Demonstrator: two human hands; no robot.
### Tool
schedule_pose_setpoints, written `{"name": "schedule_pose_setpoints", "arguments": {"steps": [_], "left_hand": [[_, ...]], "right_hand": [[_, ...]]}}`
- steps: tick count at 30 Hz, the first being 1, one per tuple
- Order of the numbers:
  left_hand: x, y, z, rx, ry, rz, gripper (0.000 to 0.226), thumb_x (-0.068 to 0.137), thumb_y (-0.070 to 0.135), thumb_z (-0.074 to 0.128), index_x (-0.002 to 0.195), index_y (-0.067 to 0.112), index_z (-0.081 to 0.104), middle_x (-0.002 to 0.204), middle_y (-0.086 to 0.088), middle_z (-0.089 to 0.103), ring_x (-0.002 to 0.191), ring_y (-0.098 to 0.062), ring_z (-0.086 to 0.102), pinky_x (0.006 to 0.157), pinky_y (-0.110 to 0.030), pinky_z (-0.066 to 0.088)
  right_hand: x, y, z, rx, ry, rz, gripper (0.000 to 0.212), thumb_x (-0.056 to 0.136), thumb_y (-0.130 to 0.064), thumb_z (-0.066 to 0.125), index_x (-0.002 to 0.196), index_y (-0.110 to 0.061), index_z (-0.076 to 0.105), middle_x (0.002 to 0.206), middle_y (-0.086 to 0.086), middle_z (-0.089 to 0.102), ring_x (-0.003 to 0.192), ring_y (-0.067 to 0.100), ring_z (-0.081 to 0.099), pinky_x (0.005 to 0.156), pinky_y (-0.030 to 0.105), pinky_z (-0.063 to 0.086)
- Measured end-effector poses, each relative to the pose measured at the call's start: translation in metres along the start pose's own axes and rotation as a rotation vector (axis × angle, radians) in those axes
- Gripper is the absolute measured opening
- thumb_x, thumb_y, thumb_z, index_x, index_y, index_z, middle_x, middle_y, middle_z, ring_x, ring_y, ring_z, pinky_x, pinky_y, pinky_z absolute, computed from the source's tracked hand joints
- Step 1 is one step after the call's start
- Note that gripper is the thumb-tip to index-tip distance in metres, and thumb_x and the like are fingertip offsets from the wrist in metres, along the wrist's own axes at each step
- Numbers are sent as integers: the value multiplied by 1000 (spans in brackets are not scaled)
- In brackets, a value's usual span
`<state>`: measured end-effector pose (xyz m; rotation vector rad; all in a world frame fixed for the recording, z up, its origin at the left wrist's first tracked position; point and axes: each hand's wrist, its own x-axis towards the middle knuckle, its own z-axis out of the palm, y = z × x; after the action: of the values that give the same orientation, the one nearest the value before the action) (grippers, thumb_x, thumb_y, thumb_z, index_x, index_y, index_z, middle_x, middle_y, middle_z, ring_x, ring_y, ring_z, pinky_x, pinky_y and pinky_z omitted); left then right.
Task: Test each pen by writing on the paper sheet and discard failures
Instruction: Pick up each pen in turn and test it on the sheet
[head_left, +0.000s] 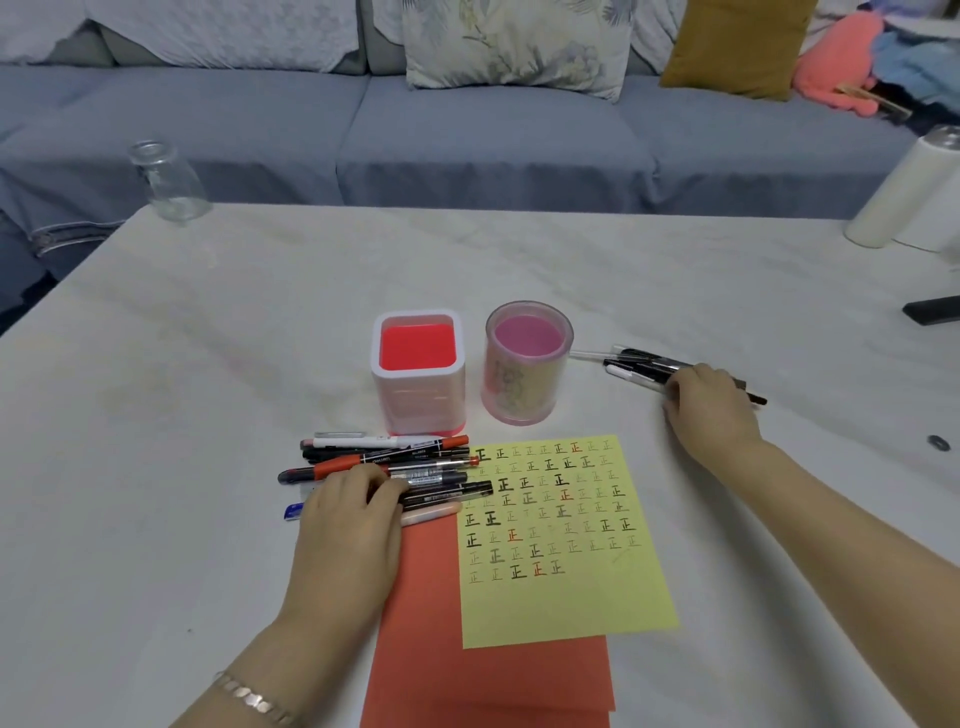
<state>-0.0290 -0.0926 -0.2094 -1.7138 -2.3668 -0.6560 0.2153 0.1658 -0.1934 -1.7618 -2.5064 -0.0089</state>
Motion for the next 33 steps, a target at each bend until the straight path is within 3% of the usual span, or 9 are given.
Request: {"name": "schedule_pose_setpoints", "arguments": {"steps": [7, 11, 14, 16, 20, 23, 26, 30, 33], "left_hand": [[7, 27, -5, -141, -2, 59, 31, 83, 23, 41, 99, 11, 65, 96, -5, 61, 87, -23, 53, 77, -35, 41], [18, 59, -13, -219, 19, 253, 38, 84, 26, 45, 119, 12, 51, 113, -7, 61, 106, -18, 46, 94, -29, 30], [23, 77, -16, -201, 23, 402, 41, 87, 30, 45, 124, 13, 46, 119, -7, 59, 109, -20, 47, 94, -32, 31], [23, 82, -14, -213, 4, 468, 33, 88, 30, 44, 117, 15, 49, 107, -3, 64, 99, -18, 52, 87, -30, 35], [13, 81, -10, -217, -102, 452, 15, 90, 27, 38, 100, 20, 47, 77, 3, 60, 69, -16, 55, 65, -28, 37], [7, 85, -23, -308, -240, 240, 27, 96, 34, 32, 102, 21, 54, 83, 7, 57, 75, -14, 57, 65, -23, 42], [-4, 87, -24, -533, -243, 67, 37, 97, 44, 20, 109, 26, 51, 89, 14, 52, 83, -8, 50, 73, -28, 40], [-9, 99, -27, -697, -248, 206, 24, 90, 52, 24, 96, 38, 43, 78, 17, 54, 69, -3, 48, 59, -15, 35], [-9, 99, -26, -664, -299, 275, 28, 89, 53, 25, 101, 36, 43, 69, 10, 57, 62, -7, 50, 56, -20, 37]], "right_hand": [[-21, 1, -19, 131, -130, -97, 25, 95, -22, 44, 111, -9, 58, 111, 11, 56, 96, 31, 56, 78, 34, 41], [-67, -19, -54, 467, -103, -299, 19, 93, -17, 49, 107, -13, 60, 92, -8, 45, 78, 5, 49, 68, 12, 31], [-102, -35, -77, 568, -191, -453, 14, 89, -19, 57, 99, -19, 67, 89, -14, 50, 80, -2, 52, 67, 5, 35], [-118, -42, -87, 619, -272, -496, 12, 87, -18, 61, 95, -22, 69, 87, -14, 54, 78, -4, 54, 66, 6, 37], [-129, -47, -99, 774, -455, -328, 16, 83, -13, 65, 82, -28, 65, 74, -5, 68, 63, 5, 65, 61, 15, 48], [-125, -44, -107, 1013, -464, -129, 10, 78, -11, 71, 85, -17, 66, 66, 4, 70, 54, 12, 63, 51, 18, 47], [-130, -56, -108, 1478, -446, 59, 18, 69, -18, 68, 84, -10, 61, 49, 3, 57, 37, 10, 44, 36, 14, 33], [-148, -90, -87, 1490, -465, 93, 37, 77, -40, 66, 62, -13, 46, 37, -5, 40, 34, 7, 30, 35, 13, 24], [-156, -102, -75, 1568, -397, 156, 39, 89, -31, 48, 58, -9, 36, 34, -5, 30, 33, 9, 26, 35, 15, 22]]}}
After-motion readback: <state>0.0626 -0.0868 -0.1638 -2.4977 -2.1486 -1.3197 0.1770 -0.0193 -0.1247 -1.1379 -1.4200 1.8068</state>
